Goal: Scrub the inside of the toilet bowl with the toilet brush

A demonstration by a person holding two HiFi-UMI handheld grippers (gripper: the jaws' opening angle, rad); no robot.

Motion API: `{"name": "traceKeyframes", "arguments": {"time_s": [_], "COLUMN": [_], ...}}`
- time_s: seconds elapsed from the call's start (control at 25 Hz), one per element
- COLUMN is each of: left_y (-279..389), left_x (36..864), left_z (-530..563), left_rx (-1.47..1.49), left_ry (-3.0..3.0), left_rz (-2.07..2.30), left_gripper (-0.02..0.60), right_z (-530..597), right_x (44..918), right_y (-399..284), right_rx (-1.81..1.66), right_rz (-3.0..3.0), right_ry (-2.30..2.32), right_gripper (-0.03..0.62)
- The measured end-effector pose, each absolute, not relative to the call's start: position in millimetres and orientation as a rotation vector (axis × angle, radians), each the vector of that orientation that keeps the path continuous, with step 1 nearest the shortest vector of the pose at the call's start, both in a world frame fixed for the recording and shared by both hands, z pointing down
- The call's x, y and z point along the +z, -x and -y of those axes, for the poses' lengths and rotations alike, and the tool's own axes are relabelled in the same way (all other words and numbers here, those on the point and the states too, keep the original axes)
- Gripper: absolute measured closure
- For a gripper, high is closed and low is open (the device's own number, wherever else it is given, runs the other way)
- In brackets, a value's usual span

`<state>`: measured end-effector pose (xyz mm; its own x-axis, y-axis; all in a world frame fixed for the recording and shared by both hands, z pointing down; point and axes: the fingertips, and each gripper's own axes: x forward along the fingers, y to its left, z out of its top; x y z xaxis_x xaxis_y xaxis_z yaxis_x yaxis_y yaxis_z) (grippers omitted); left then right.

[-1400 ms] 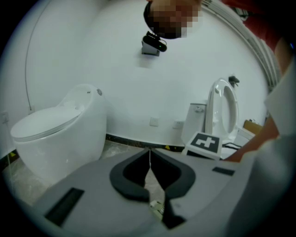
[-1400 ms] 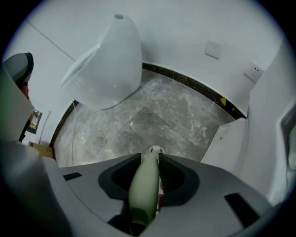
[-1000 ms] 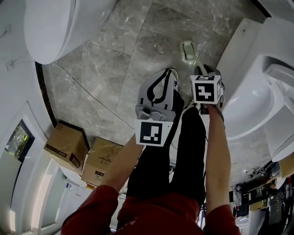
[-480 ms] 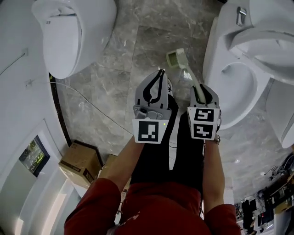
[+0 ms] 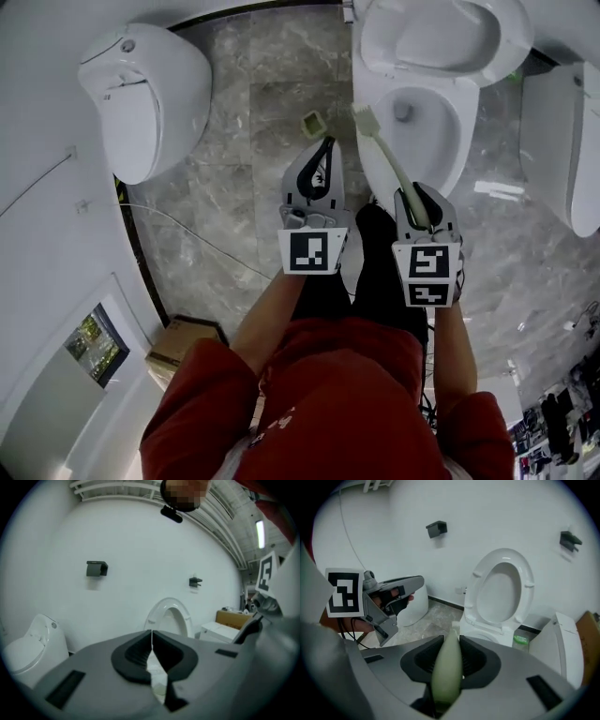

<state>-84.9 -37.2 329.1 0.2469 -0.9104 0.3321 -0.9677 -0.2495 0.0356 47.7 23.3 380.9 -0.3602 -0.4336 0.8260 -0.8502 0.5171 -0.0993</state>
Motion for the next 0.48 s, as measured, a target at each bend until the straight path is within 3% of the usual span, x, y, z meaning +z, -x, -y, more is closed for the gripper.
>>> {"name": "traceKeyframes", "arguments": {"time_s": [0.28, 0.48], "left_y": [6.8, -20.2], "left_x": [318.6, 363.2], "left_z": [24.6, 31.0], "left_rx": [0.367, 0.398], "left_ry": [-2.333, -2.359], "left_rz": [1.671, 1.610], "left_gripper": [0.584, 0.584], "right_z": [-44.6, -49.1], "right_x": [385.5, 469.6], "right_y": [-147.3, -183.5], "right_rx": [0.736, 0.766], "right_rz": [1.884, 1.791], "right_ry": [-1.201, -1.219], "right_gripper": [0.493, 0.493]}}
